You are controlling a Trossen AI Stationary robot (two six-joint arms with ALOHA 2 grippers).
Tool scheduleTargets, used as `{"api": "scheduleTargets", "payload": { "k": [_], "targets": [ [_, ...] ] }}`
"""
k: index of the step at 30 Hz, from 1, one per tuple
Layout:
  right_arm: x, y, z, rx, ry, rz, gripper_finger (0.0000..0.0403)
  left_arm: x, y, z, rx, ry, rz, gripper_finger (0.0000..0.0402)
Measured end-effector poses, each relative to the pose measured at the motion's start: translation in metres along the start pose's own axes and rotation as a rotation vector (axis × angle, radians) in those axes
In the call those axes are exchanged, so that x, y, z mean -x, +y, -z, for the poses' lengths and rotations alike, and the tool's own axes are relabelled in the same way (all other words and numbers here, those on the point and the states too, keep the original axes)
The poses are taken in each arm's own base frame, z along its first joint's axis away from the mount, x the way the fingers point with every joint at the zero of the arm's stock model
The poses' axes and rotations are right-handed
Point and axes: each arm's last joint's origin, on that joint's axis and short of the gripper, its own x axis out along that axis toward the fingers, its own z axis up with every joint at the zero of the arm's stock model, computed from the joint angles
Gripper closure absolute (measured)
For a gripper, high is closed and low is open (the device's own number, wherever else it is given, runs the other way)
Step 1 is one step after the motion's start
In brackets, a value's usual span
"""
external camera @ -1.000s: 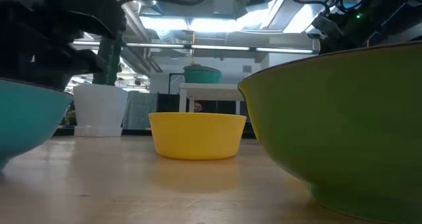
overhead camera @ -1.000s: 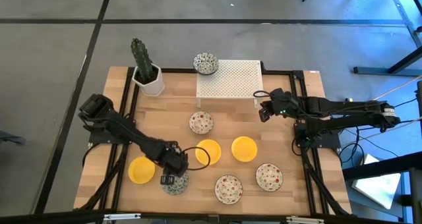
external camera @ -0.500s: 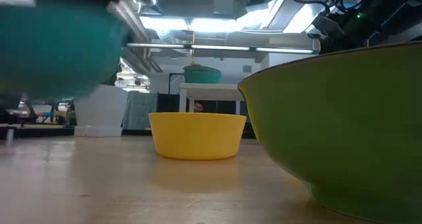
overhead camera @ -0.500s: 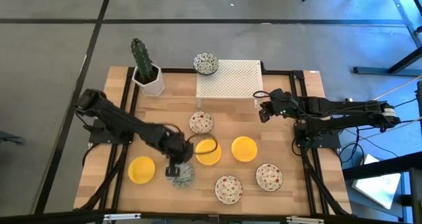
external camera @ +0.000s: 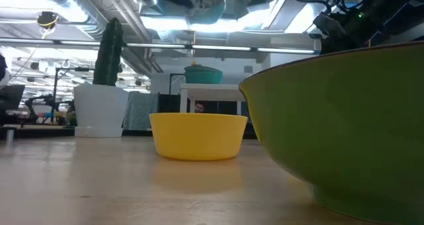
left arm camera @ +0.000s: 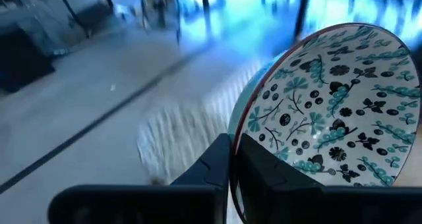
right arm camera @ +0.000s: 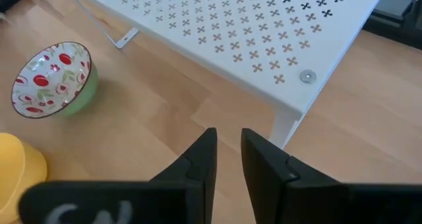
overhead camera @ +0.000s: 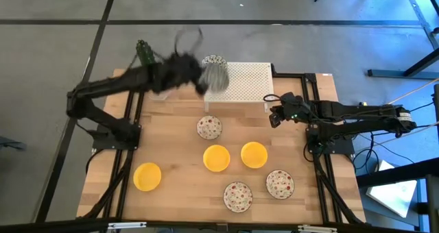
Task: Pick & Place Mini bowls
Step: Stack the blue white bowl on top of blue white bowl on the shelf
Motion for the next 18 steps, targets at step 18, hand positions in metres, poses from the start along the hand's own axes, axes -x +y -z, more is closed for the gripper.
{"api": "scheduleTargets", "payload": {
  "k": [18],
  "targets": [
    [0.0, -0.002, 0.004, 0.025, 0.043, 0.014, 0.0331, -0.129, 0.077, -0.001, 0.177, 0.295, -0.057, 0.0386]
  ]
}}
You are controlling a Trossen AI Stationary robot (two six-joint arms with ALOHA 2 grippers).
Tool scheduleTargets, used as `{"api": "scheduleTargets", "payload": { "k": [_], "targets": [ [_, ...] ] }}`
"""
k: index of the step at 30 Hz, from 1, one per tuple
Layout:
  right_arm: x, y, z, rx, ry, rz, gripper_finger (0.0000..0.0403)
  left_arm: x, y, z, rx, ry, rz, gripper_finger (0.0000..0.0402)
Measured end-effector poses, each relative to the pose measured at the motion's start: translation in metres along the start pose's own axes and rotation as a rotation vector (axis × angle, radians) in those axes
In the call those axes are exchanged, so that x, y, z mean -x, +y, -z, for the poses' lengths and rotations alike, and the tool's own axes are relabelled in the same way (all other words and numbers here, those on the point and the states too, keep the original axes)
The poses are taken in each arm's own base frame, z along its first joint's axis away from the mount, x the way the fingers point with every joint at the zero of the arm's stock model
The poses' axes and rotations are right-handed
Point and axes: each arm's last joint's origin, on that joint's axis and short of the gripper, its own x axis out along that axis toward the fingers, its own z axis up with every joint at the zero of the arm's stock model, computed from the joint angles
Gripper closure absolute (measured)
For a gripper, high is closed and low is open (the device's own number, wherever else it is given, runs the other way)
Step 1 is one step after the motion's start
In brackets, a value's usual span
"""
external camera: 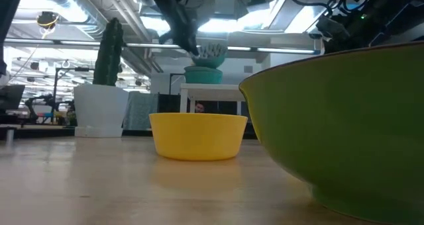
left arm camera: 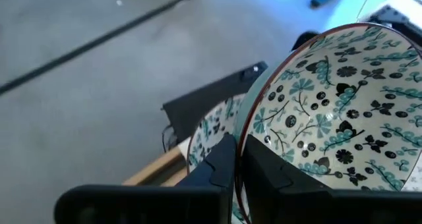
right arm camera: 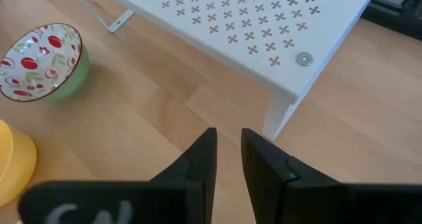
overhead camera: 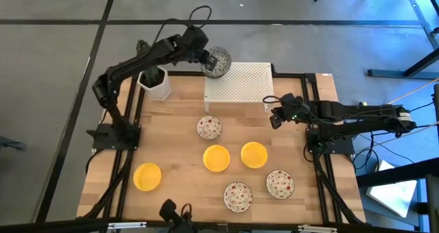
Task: Pick & Place Mini bowls
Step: Stack the blue white bowl on top of blue white bowl on the shelf, then put the top left red white bowl on the shelf
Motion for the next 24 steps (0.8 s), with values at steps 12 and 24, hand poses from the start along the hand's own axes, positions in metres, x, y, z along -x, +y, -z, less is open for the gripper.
{"api": "scheduleTargets", "payload": {
  "k": [12, 24],
  "targets": [
    [0.0, 0.0, 0.0, 0.0, 0.002, 0.001, 0.0331, -0.006, 0.019, 0.0, 0.059, 0.063, 0.015, 0.0341],
    [0.0, 0.0, 0.0, -0.003, 0.009, -0.006, 0.0331, -0.005, 0.022, 0.004, -0.027, 0.096, -0.026, 0.0248]
  ]
}}
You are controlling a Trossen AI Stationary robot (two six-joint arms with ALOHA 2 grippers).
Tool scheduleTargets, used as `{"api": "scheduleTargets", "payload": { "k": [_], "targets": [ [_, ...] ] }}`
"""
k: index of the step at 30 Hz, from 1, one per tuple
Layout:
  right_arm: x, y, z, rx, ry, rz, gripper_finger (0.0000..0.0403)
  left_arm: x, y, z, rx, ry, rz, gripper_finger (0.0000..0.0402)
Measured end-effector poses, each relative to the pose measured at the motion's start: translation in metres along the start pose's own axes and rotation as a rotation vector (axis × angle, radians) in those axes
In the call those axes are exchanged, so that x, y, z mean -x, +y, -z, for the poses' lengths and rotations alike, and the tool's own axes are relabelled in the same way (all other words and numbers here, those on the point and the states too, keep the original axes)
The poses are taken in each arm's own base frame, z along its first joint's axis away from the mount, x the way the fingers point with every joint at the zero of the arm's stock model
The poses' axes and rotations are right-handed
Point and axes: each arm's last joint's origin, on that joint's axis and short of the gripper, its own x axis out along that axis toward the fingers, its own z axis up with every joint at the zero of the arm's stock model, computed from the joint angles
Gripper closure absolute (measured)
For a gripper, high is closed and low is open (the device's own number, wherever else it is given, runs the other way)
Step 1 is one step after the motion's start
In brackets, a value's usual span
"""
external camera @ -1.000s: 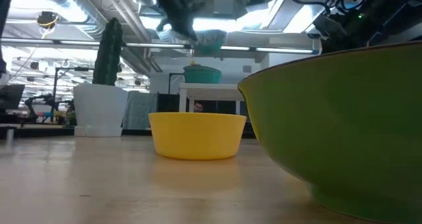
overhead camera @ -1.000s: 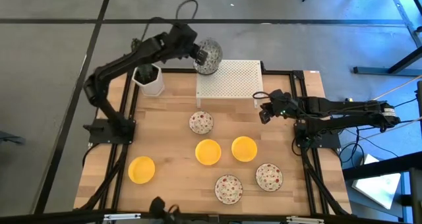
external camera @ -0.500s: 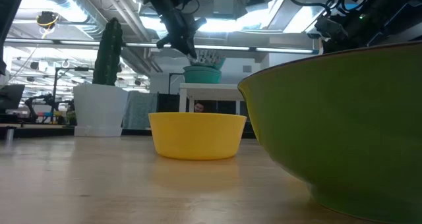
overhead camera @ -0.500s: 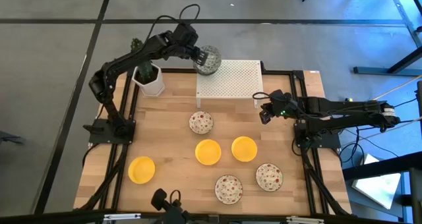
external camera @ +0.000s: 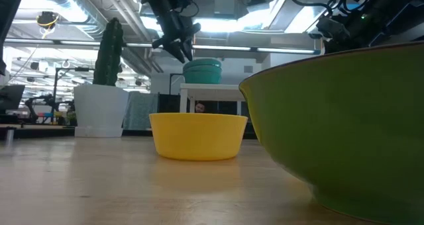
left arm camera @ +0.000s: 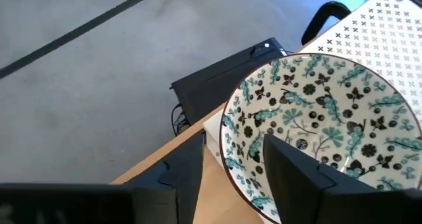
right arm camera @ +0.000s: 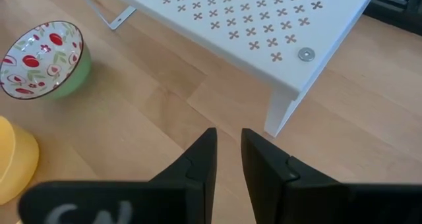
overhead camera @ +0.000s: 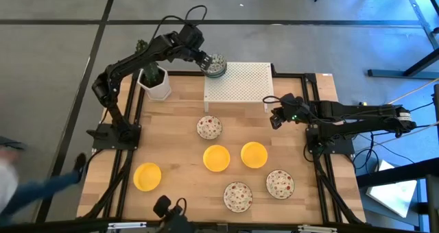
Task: Pick & Place Mini bowls
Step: Put the top left red white bowl on the shelf
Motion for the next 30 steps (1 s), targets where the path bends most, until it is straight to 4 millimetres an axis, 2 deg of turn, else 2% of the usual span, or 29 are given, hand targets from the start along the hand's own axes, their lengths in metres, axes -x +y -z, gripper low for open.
{"api": "scheduleTargets", "payload": {
  "k": [4, 8, 11, 13, 15, 18, 21, 24, 26, 30],
  "targets": [
    [0.0, -0.001, 0.001, 0.004, 0.006, 0.005, 0.0331, 0.009, -0.003, 0.0, -0.064, -0.013, 0.014, 0.0238],
    [0.0, -0.001, 0.001, 0.007, 0.01, 0.009, 0.0331, 0.038, -0.012, 0.004, -0.167, -0.044, 0.045, 0.0238],
    [0.0, -0.001, 0.001, 0.009, 0.01, 0.009, 0.0331, 0.065, -0.03, 0.019, -0.323, -0.002, 0.092, 0.0241],
    [0.0, -0.001, 0.001, 0.01, 0.01, 0.009, 0.0331, 0.08, -0.048, 0.037, -0.445, 0.054, 0.143, 0.0245],
    [0.0, -0.001, 0.001, 0.01, 0.009, 0.009, 0.0331, 0.087, -0.069, 0.065, -0.561, 0.144, 0.23, 0.0249],
    [0.0, -0.001, 0.001, 0.007, 0.007, 0.008, 0.0331, 0.088, -0.1, 0.111, -0.729, 0.261, 0.441, 0.0255],
    [0.0, 0.0, 0.0, 0.0, -0.004, -0.001, 0.0331, 0.082, -0.127, 0.155, -0.877, 0.294, 0.553, 0.0258],
    [-0.001, 0.002, -0.001, -0.008, -0.011, -0.009, 0.0331, 0.07, -0.146, 0.191, -0.995, 0.266, 0.537, 0.0256],
    [-0.002, 0.003, -0.001, -0.008, -0.004, -0.011, 0.0331, 0.061, -0.156, 0.207, -1.037, 0.214, 0.497, 0.0252],
    [-0.007, 0.006, -0.001, -0.004, 0.014, -0.022, 0.0331, 0.047, -0.165, 0.226, -1.106, 0.181, 0.449, 0.0246]
  ]
}}
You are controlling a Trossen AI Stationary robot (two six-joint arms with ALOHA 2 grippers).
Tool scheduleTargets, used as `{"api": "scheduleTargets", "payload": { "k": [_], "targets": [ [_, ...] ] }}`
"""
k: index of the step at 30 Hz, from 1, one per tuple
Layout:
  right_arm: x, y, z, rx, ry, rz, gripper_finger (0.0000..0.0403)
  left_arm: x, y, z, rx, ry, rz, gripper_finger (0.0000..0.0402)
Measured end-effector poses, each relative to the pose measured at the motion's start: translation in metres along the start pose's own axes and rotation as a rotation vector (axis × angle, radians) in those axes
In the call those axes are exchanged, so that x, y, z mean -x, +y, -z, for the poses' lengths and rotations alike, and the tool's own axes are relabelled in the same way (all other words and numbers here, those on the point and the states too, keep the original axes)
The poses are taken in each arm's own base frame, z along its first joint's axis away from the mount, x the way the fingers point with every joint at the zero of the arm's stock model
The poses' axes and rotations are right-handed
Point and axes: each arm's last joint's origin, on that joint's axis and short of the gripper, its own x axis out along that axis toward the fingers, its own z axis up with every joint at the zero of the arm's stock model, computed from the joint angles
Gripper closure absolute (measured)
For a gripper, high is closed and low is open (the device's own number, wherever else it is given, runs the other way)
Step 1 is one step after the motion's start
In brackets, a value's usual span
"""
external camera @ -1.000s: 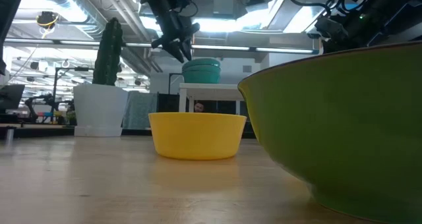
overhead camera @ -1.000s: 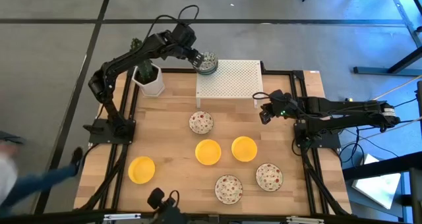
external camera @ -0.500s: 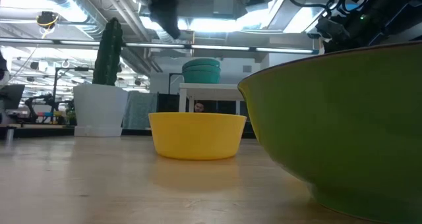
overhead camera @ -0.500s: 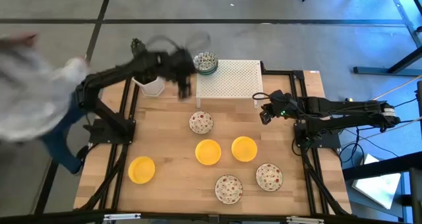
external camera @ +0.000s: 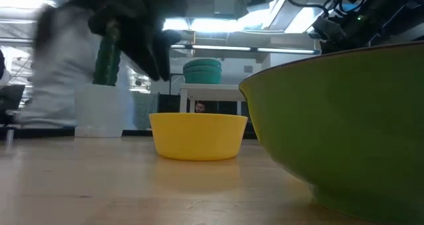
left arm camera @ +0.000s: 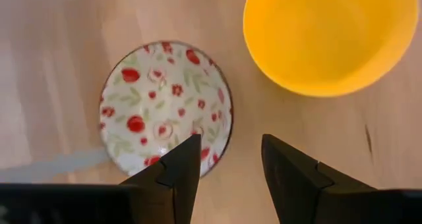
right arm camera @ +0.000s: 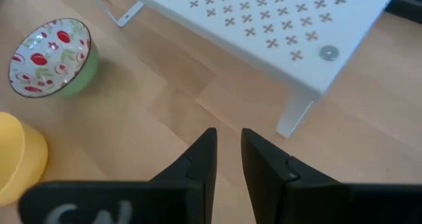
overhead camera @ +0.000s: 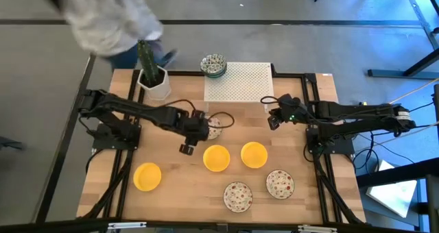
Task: Pick & Place Mini bowls
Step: Put the top left red white bowl on the shelf
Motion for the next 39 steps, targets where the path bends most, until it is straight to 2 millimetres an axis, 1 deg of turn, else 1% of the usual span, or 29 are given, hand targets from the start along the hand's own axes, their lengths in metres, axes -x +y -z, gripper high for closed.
{"api": "scheduleTargets", "payload": {
  "k": [9, 14, 18, 22, 26, 27, 32, 36, 39],
  "targets": [
    [-0.006, 0.003, 0.001, 0.014, 0.028, -0.003, 0.0331, -0.04, -0.006, -0.005, -0.062, 0.038, 0.05, 0.0242],
    [-0.006, 0.003, 0.001, 0.02, 0.026, -0.002, 0.0331, -0.061, -0.005, -0.001, -0.066, 0.118, -0.008, 0.0246],
    [-0.006, 0.003, 0.001, 0.027, 0.027, -0.002, 0.0331, -0.068, -0.002, 0.001, -0.061, 0.149, -0.032, 0.0268],
    [-0.006, 0.003, 0.001, 0.032, 0.026, -0.001, 0.0331, -0.069, -0.001, 0.001, -0.056, 0.145, -0.016, 0.0313],
    [-0.006, 0.003, 0.001, 0.033, 0.025, -0.001, 0.0331, -0.066, -0.001, -0.002, -0.058, 0.133, 0.049, 0.0376],
    [-0.006, 0.003, 0.001, 0.033, 0.025, -0.001, 0.0331, -0.063, 0.0, -0.005, -0.059, 0.129, 0.049, 0.0386],
    [-0.006, 0.003, 0.001, 0.032, 0.025, -0.001, 0.0331, -0.046, 0.005, -0.019, -0.093, 0.139, 0.092, 0.039],
    [-0.006, 0.003, 0.001, 0.033, 0.025, -0.001, 0.0331, -0.021, 0.015, -0.042, -0.154, 0.085, 0.068, 0.0394],
    [-0.006, 0.003, 0.001, 0.036, 0.025, -0.001, 0.0331, -0.001, 0.024, -0.059, -0.195, 0.035, 0.009, 0.0394]
  ]
}}
